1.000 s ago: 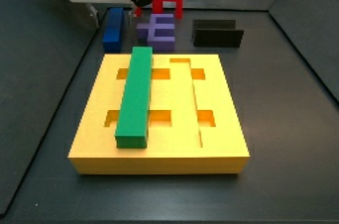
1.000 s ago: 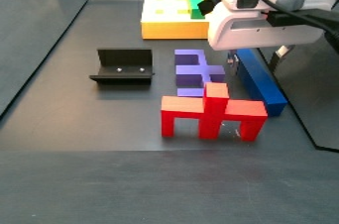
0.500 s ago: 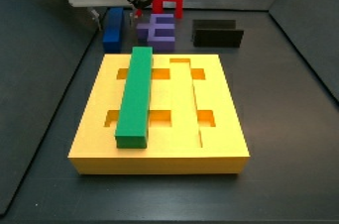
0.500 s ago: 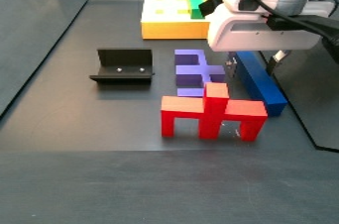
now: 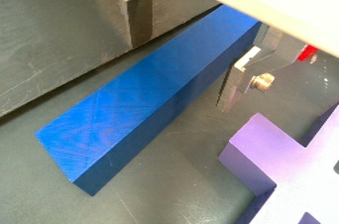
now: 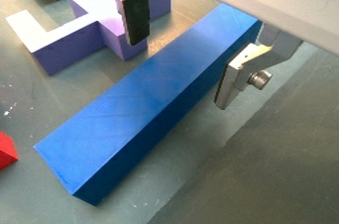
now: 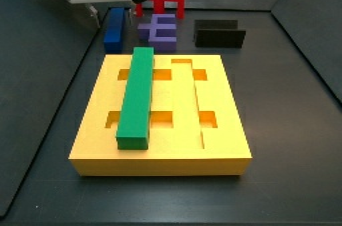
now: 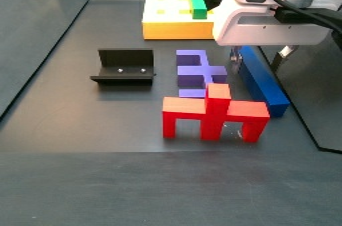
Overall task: Pick up the blue object. Move up. Move to above the board. Insert the blue object.
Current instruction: Pick up the blue object.
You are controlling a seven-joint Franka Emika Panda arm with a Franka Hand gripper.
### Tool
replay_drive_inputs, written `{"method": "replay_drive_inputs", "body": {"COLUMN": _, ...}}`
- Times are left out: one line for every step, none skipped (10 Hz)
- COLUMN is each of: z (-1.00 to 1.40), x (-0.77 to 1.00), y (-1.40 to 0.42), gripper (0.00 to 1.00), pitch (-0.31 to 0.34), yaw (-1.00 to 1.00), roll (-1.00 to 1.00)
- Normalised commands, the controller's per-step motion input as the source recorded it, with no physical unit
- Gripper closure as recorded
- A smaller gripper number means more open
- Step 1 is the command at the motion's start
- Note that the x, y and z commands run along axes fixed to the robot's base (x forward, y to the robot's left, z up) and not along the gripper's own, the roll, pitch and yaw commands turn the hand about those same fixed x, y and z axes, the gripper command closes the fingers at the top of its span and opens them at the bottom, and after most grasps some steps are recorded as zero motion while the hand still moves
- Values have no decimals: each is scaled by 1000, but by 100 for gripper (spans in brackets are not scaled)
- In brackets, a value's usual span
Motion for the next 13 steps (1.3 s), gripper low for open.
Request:
{"method": "replay_drive_inputs", "body": {"z": -131, "x": -14, "y": 14, "gripper": 0, "pitch": -4, "yaw": 0, "roll": 20}}
{"method": "replay_drive_inputs", "body": {"z": -43, "x": 0, "y": 29, "gripper": 0, "pitch": 0, "yaw": 0, "roll": 4}}
{"method": "replay_drive_inputs", "body": {"z": 0, "x": 0, "y": 0, "gripper": 0, "pitch": 0, "yaw": 0, "roll": 0}}
{"method": "replay_drive_inputs", "body": {"z": 0, "x": 0, "y": 0, "gripper": 100, "pitch": 0, "yaw": 0, "roll": 0}}
{"method": "replay_drive_inputs", "body": {"z": 0, "x": 0, "y": 0, "gripper": 100, "pitch": 0, "yaw": 0, "roll": 0}}
{"method": "replay_drive_inputs", "body": {"z": 0, "x": 0, "y": 0, "gripper": 100, "pitch": 0, "yaw": 0, "roll": 0}}
{"method": "replay_drive_inputs", "body": {"z": 0, "x": 0, "y": 0, "gripper": 100, "pitch": 0, "yaw": 0, "roll": 0}}
{"method": "replay_drive_inputs", "body": {"z": 0, "x": 0, "y": 0, "gripper": 100, "pitch": 0, "yaw": 0, "roll": 0}}
{"method": "replay_drive_inputs", "body": {"z": 0, "x": 0, "y": 0, "gripper": 100, "pitch": 0, "yaw": 0, "roll": 0}}
{"method": "replay_drive_inputs", "body": {"z": 0, "x": 0, "y": 0, "gripper": 100, "pitch": 0, "yaw": 0, "roll": 0}}
{"method": "replay_drive_inputs", "body": {"z": 0, "x": 0, "y": 0, "gripper": 100, "pitch": 0, "yaw": 0, "roll": 0}}
{"method": "replay_drive_inputs", "body": {"z": 0, "x": 0, "y": 0, "gripper": 100, "pitch": 0, "yaw": 0, "roll": 0}}
{"method": "replay_drive_inputs", "body": {"z": 0, "x": 0, "y": 0, "gripper": 100, "pitch": 0, "yaw": 0, "roll": 0}}
